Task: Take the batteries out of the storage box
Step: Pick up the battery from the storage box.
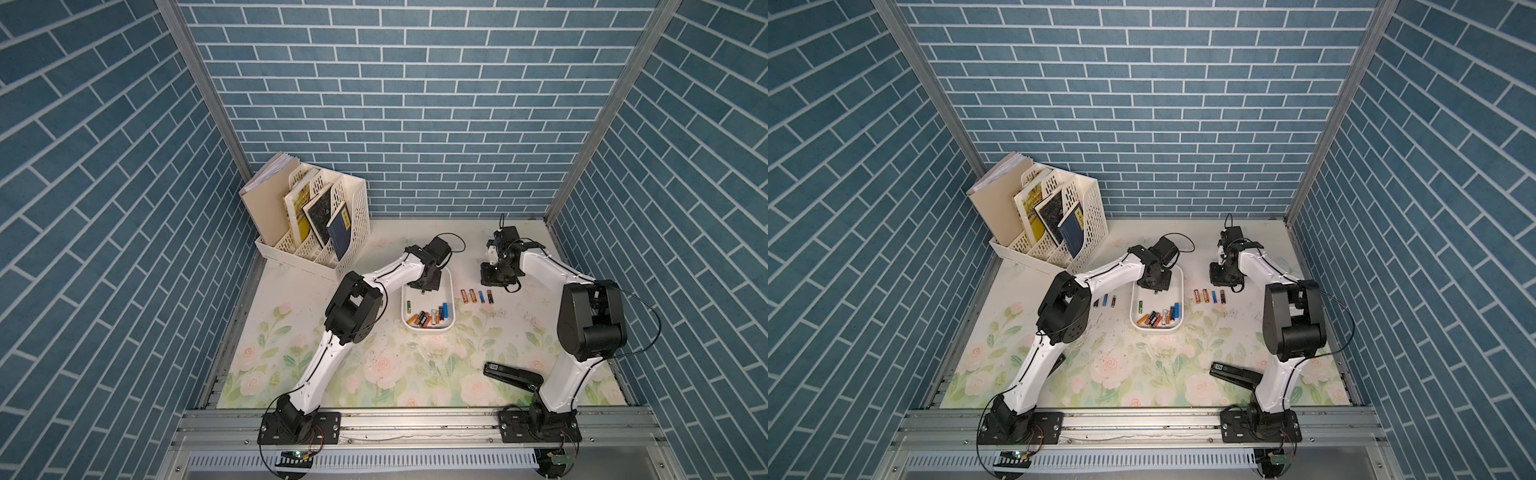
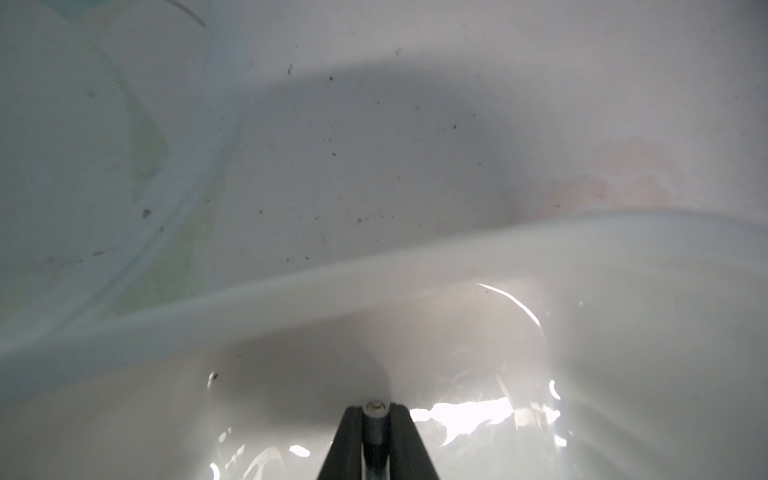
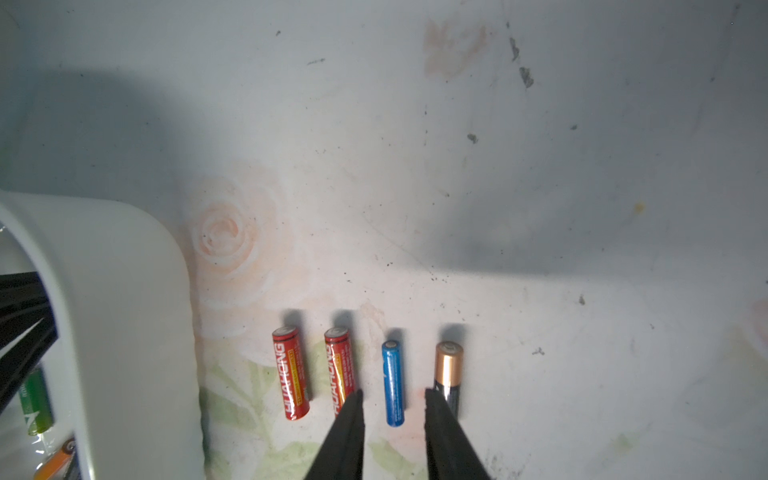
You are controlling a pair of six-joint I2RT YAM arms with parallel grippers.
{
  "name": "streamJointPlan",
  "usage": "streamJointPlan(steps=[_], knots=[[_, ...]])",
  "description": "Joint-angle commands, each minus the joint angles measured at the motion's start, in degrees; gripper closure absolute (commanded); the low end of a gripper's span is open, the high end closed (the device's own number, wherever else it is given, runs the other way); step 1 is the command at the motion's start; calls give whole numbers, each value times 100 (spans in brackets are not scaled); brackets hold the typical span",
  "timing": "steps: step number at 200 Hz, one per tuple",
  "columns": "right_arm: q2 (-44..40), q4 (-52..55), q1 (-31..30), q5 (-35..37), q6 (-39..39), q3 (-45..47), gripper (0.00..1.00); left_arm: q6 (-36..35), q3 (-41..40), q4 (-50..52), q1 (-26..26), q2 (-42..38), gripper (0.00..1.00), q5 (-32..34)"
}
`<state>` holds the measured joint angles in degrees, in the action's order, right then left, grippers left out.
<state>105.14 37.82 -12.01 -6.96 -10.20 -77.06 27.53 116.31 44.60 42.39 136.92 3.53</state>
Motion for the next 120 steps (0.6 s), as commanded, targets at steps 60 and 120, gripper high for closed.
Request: streamJointPlan(steps=[60, 120], knots=[[-3, -46, -24, -73, -9, -55, 71, 39, -474, 34, -70, -1043, 82, -128], [24, -38, -22, -55, -14, -103, 71, 42, -1113, -43, -389, -2031, 82, -173]])
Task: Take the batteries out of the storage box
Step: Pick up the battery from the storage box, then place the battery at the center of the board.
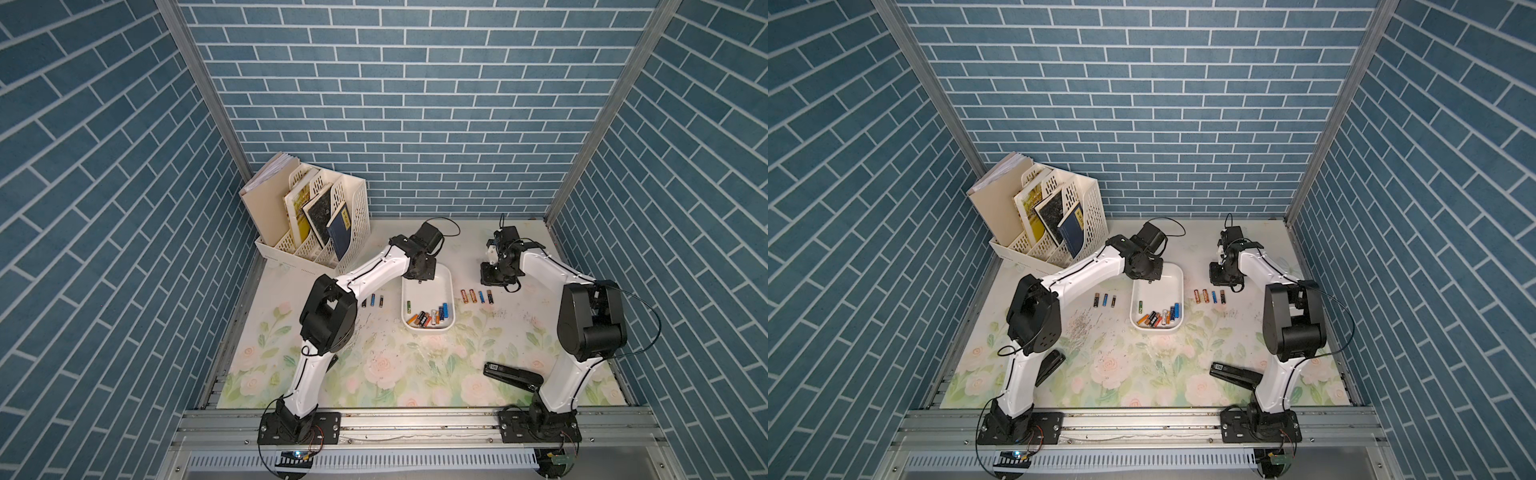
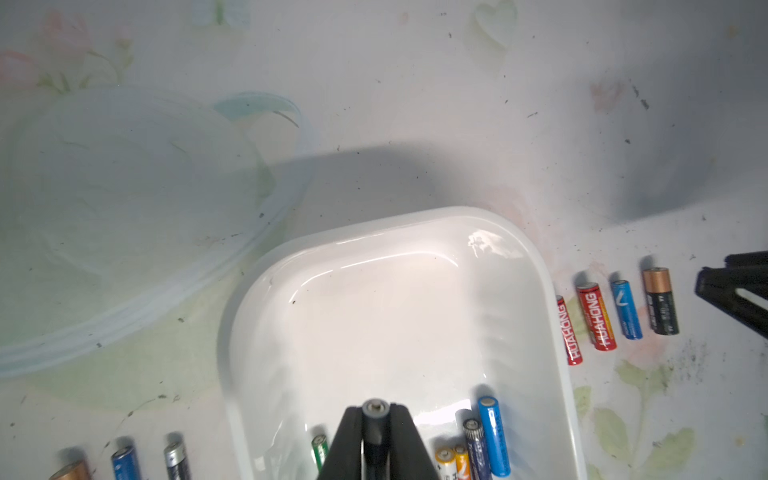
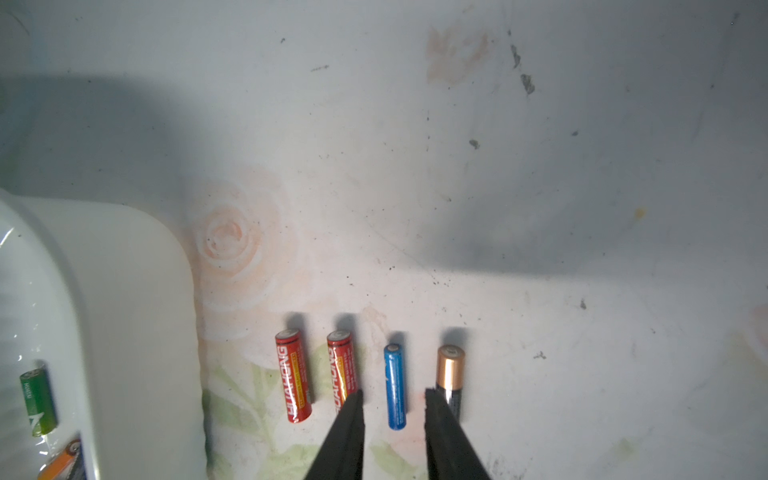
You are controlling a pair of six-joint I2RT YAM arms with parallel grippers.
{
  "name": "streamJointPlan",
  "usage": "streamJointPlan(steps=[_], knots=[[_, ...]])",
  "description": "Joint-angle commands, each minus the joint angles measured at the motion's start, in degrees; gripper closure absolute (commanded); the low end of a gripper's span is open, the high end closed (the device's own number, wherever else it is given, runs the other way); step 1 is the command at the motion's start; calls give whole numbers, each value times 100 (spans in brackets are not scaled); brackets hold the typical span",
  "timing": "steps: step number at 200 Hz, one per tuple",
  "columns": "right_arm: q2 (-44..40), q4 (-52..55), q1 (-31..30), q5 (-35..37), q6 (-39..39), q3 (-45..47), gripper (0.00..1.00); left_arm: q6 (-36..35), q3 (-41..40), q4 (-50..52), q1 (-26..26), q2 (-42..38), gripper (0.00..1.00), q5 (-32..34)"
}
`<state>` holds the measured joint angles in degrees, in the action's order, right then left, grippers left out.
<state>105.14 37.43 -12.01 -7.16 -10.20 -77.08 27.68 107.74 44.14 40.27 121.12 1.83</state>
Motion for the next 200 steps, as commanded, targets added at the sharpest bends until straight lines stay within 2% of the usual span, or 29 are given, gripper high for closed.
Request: streamJointPlan(steps=[1, 79, 119, 151, 200], knots=[[24, 6, -21, -38, -11, -99, 71, 27, -281, 1, -186, -468, 82, -5], [-20, 40, -26, -15, -9, -81, 71, -173, -2270, -318, -1261, -1945, 81, 169], [-27, 63, -27, 12, -9, -62, 71, -363, -3271, -689, -1842, -2265, 81, 161], [14, 80, -25, 39, -9, -53, 71, -464, -3596, -936, -2096, -2262, 83, 116], [41, 130, -29, 78, -9, -78, 71, -498, -3848, -1056, -2181, -2170, 83, 3]])
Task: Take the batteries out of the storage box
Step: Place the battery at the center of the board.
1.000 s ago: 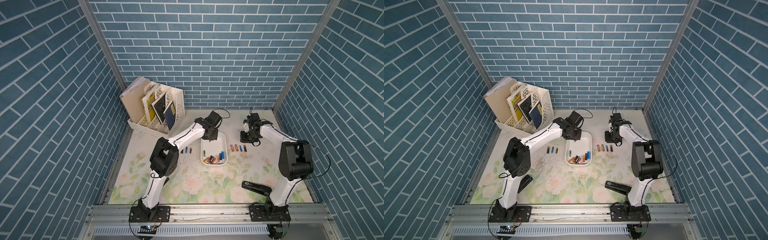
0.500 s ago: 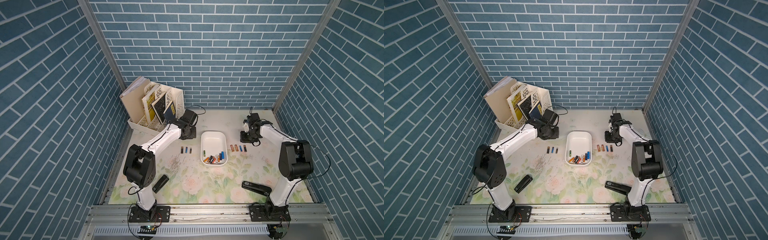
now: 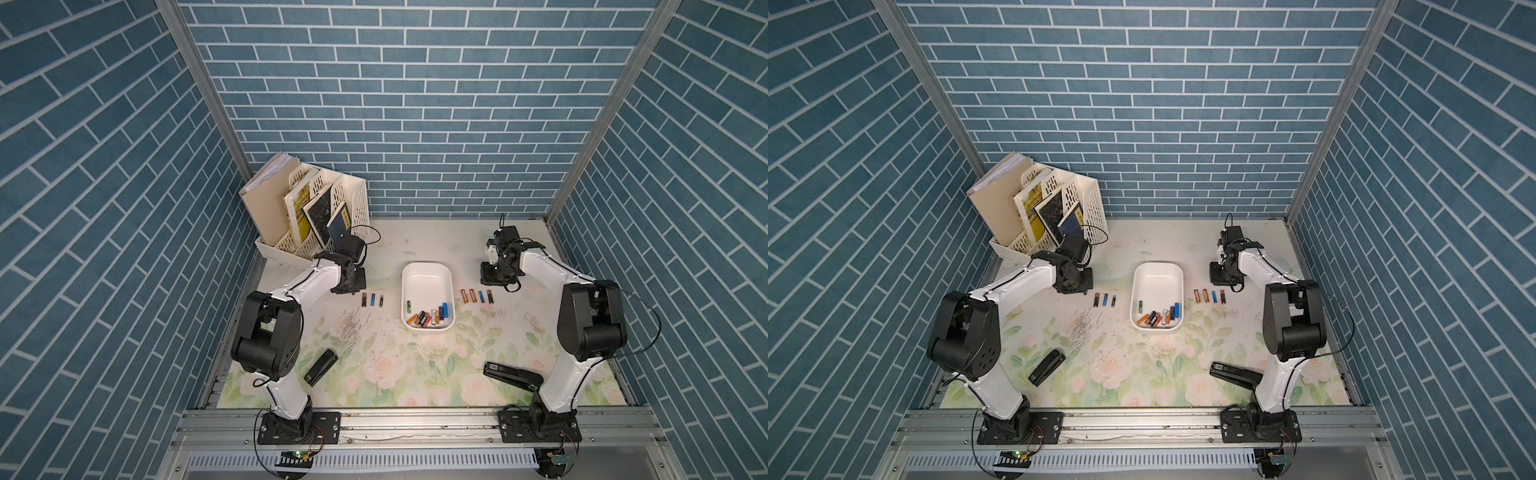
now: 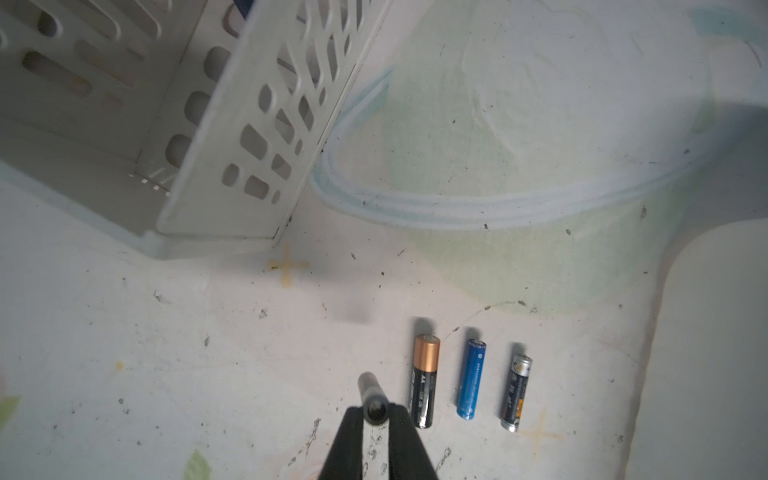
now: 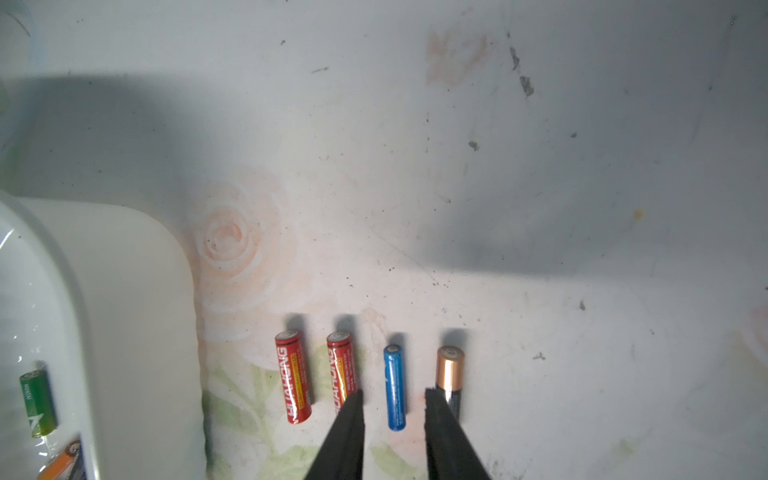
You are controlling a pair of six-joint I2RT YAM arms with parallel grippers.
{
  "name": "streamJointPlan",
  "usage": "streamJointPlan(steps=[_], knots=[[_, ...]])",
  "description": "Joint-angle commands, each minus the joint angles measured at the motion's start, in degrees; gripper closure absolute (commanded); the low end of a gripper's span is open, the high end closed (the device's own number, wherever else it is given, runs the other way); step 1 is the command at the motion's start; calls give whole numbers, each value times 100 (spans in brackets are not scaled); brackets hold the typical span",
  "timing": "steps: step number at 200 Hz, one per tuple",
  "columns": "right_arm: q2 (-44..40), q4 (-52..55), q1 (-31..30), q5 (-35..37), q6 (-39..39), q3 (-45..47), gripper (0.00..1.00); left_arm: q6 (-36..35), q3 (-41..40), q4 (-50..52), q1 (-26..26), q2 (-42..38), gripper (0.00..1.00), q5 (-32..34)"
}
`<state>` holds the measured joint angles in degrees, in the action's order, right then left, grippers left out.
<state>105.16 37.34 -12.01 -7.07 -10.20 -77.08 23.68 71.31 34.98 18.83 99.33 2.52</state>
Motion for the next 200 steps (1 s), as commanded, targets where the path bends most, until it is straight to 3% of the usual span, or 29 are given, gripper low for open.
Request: streamJointPlan(steps=[1, 73, 200], knots=[[39, 140, -29, 72, -9, -79, 71, -99, -213, -141, -37, 4, 83, -67], [83, 80, -30, 30, -9, -70, 71, -47, -602, -54, -28, -456, 83, -397], [111, 94, -38, 70, 8, -53, 71, -278, -176, 4, -48, 451, 83, -208]])
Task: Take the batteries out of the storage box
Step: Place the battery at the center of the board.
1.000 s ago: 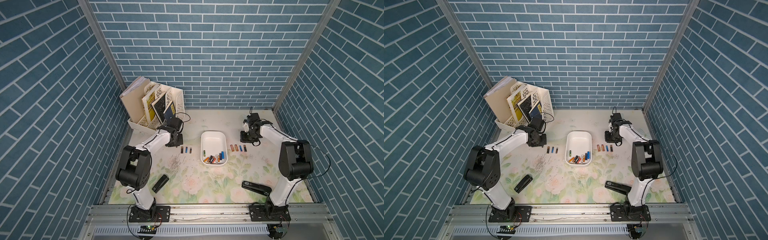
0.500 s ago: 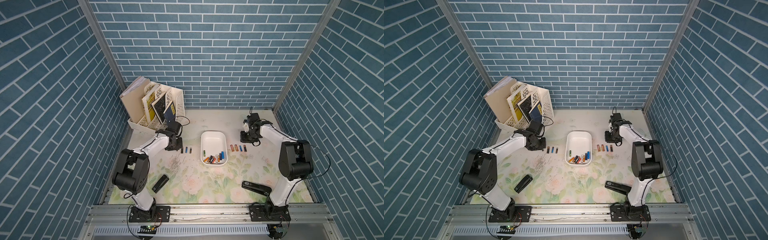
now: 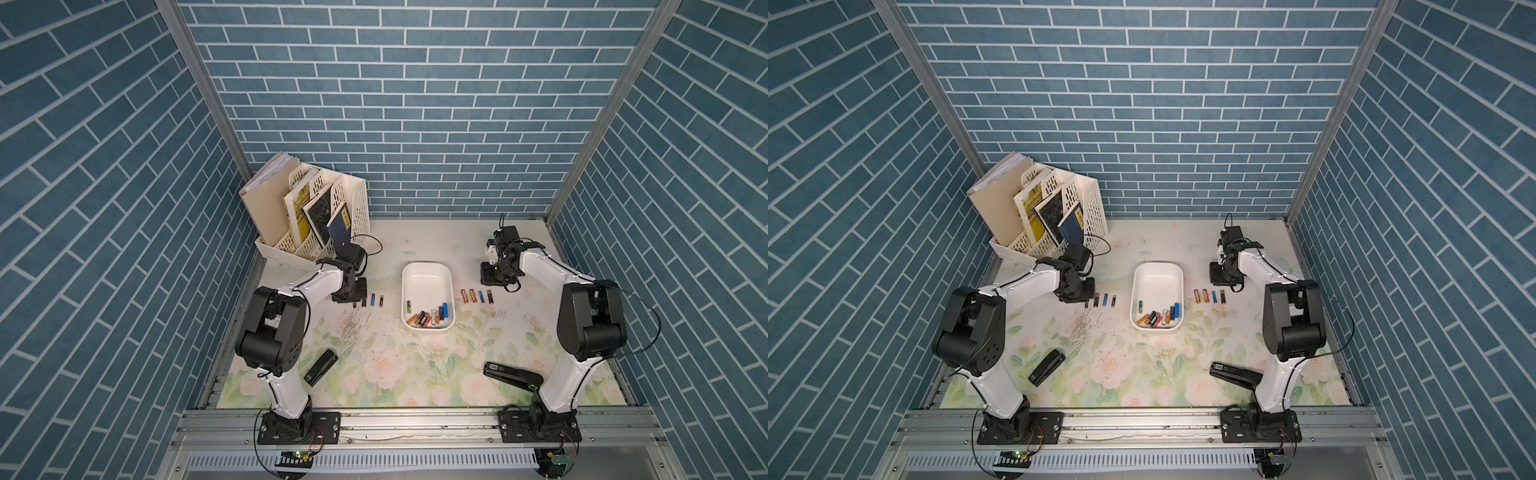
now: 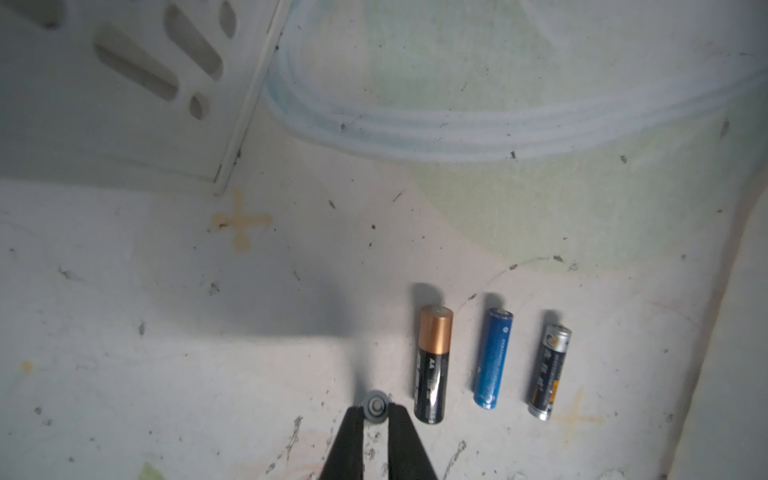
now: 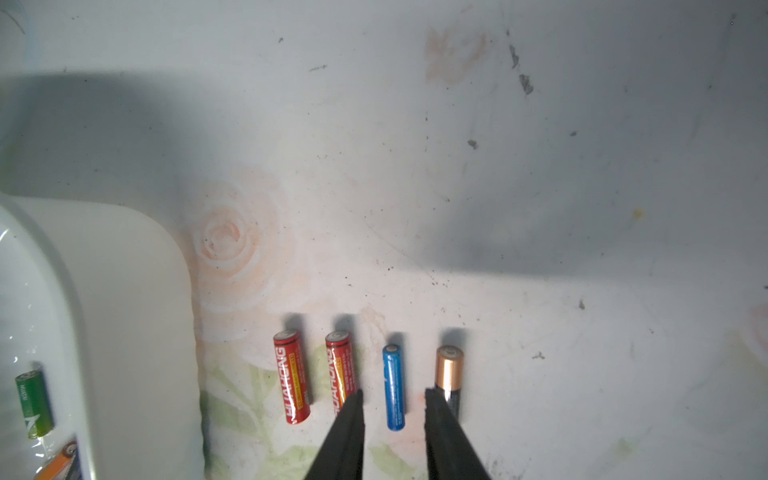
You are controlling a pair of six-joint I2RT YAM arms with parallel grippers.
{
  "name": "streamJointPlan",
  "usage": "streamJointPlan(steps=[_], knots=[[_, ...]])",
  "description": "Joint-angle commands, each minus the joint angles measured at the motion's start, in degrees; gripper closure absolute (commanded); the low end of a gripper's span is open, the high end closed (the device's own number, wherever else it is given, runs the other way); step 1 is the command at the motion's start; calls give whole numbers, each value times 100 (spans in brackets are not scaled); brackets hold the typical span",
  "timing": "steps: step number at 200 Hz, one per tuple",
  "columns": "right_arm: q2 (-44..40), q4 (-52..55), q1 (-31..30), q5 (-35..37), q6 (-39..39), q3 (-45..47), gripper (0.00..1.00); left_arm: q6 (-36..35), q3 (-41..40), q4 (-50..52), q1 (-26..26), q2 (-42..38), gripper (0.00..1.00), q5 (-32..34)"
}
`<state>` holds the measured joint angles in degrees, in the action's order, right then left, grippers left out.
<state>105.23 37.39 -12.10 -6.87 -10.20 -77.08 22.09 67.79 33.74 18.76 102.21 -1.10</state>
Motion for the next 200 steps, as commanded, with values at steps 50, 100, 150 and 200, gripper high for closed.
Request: streamJointPlan(steps=[50, 100, 150, 200], knots=[[164, 115, -29, 63, 26, -97, 71, -207, 307, 142, -74, 469, 83, 263], [226, 163, -30, 81, 26, -181, 71, -328, 418, 99, -153, 708, 83, 330], [250, 202, -34, 90, 26, -271, 71, -337, 533, 142, -207, 676, 77, 274], [222, 214, -30, 55, 26, -316, 71, -294, 781, 402, -206, 380, 68, 208]])
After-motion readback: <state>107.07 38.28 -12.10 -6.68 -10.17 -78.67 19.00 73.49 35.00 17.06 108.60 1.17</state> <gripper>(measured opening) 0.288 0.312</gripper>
